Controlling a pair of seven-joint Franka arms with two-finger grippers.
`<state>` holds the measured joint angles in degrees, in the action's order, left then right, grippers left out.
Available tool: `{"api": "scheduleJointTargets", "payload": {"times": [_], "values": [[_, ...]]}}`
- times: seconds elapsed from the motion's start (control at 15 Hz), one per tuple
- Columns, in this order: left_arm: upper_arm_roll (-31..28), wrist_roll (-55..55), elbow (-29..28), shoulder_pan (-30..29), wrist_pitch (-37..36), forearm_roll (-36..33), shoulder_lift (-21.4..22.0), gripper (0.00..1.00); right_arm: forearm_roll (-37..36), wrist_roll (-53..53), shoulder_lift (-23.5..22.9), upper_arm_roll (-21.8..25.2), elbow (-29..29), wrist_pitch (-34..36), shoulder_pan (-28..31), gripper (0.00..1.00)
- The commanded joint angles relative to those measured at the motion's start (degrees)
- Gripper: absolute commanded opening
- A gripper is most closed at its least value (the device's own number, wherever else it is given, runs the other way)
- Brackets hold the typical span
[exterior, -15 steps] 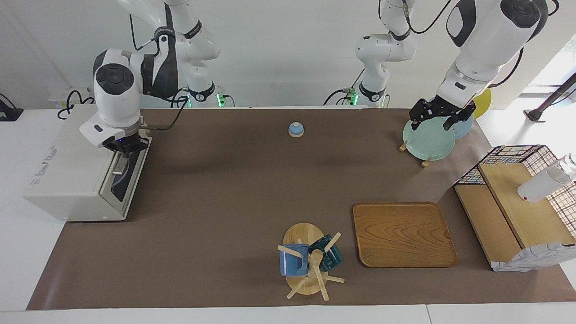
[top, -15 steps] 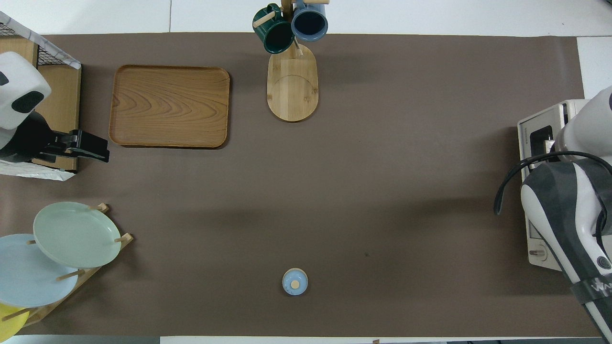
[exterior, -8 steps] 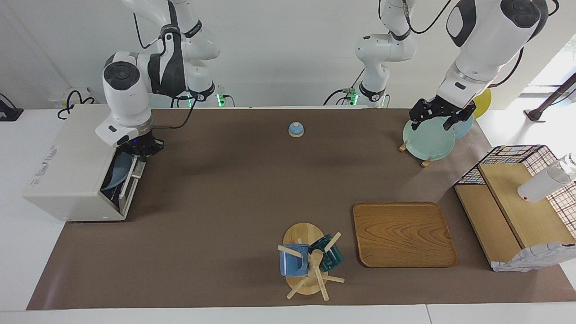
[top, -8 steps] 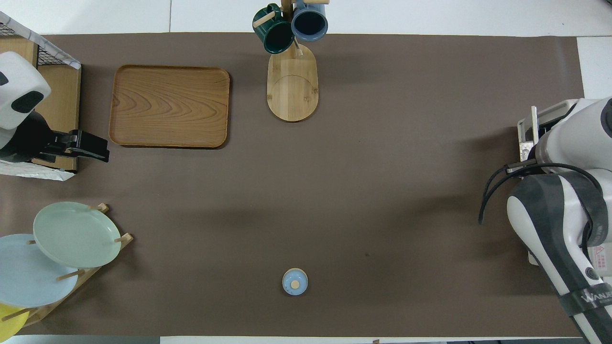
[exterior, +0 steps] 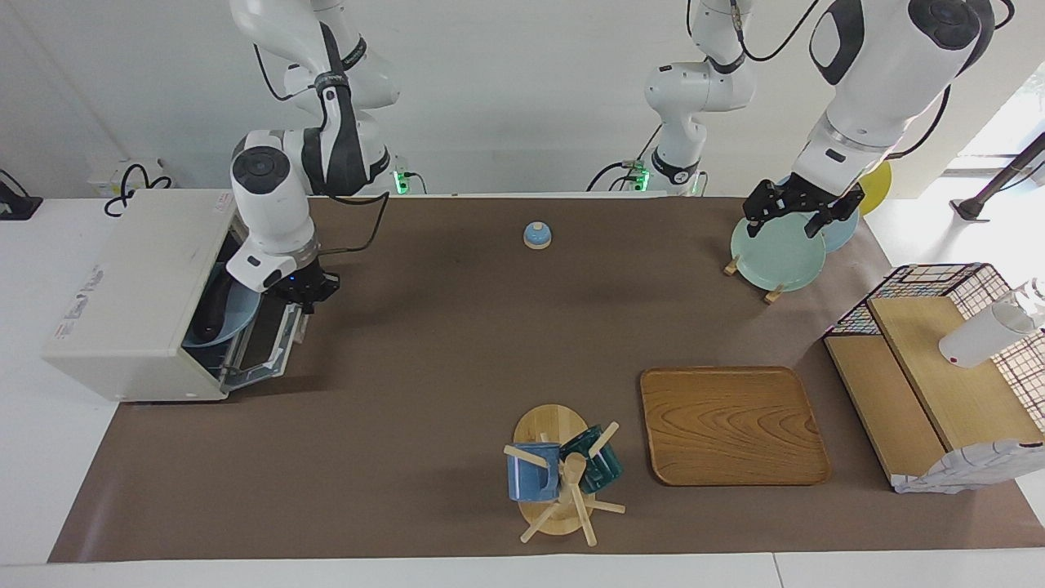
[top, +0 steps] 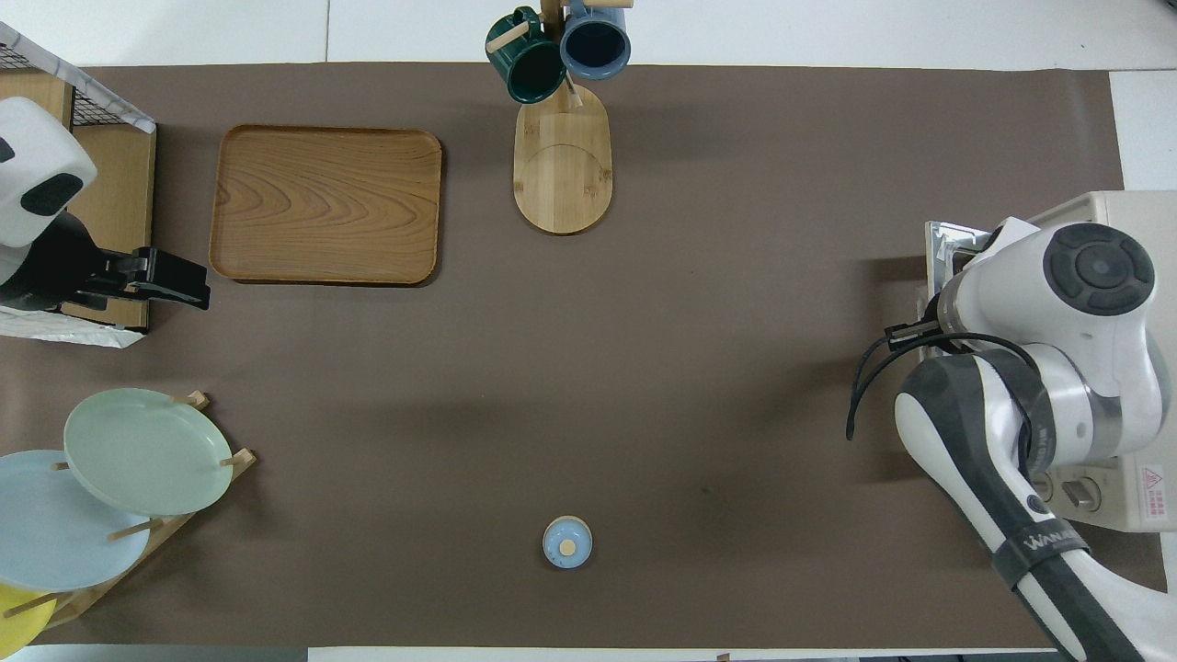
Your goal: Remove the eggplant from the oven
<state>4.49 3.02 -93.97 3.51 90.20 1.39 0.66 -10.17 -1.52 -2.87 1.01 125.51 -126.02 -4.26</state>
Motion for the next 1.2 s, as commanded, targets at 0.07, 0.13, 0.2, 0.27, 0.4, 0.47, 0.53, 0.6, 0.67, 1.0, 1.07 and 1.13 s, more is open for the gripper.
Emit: {"api": "scheduleJointTargets", "payload": {"times": [0.07, 0.13, 0.2, 0.27, 0.4, 0.47, 0.53, 0.6, 0.67, 1.0, 1.07, 1.13], "values": [[0.1, -0.3, -0.6, -0.3, 0.8, -0.2, 0.6, 1.0, -0.2, 0.1, -4.6, 0.7, 0.4, -5.5, 1.0, 0.0], [0.1, -0.3, -0.6, -0.3, 0.8, -0.2, 0.5, 1.0, 1.2, 1.3, -5.6, 0.7, 0.3, -6.0, 0.6, 0.0], [0.1, -0.2, -0.6, -0.3, 0.8, -0.2, 0.5, 1.0, 2.8, 2.7, -5.8, 0.7, 0.1, -5.9, -0.9, 0.0], [0.1, -0.1, -0.6, -0.3, 0.8, -0.2, 0.6, 1.0, 3.0, 3.2, -5.8, 0.7, 0.1, -5.6, -1.8, 0.0], [0.1, -0.3, -0.6, -0.3, 0.8, -0.2, 0.5, 1.0, 3.1, 3.4, -5.8, 0.7, 0.1, -5.8, -1.9, 0.0], [0.1, -0.3, -0.6, -0.3, 0.8, -0.2, 0.5, 1.0, 3.2, 3.4, -5.7, 0.7, 0.1, -5.5, -1.8, 0.0], [0.1, -0.2, -0.6, -0.3, 0.9, -0.2, 0.5, 1.0, 4.6, 3.5, -5.7, 0.7, -0.7, -4.0, -2.1, 0.0], [0.1, -0.2, -0.6, -0.3, 0.9, -0.2, 0.5, 1.0, 6.2, 3.6, -5.7, 0.7, -2.7, -2.0, -3.2, 0.0], [0.1, -0.2, -0.6, -0.3, 0.9, -0.2, 0.5, 1.0, 6.4, 3.6, -5.7, 0.7, -5.7, 1.4, -4.7, 0.0], [0.1, -0.2, -0.6, -0.3, 0.8, -0.2, 0.5, 1.0, 2.0, 3.2, -2.4, 1.4, -10.3, 11.9, -3.7, 0.78], [0.1, -0.2, -0.7, -0.3, 0.8, -0.2, 0.5, 1.0, -2.7, 3.4, -2.3, 1.3, -10.3, 12.7, -3.3, 0.74], [0.1, -0.3, -0.7, -0.3, 0.9, -0.2, 0.6, 1.0, -6.1, 3.5, -2.1, 1.3, -9.8, 12.6, -2.9, 0.7]]}}
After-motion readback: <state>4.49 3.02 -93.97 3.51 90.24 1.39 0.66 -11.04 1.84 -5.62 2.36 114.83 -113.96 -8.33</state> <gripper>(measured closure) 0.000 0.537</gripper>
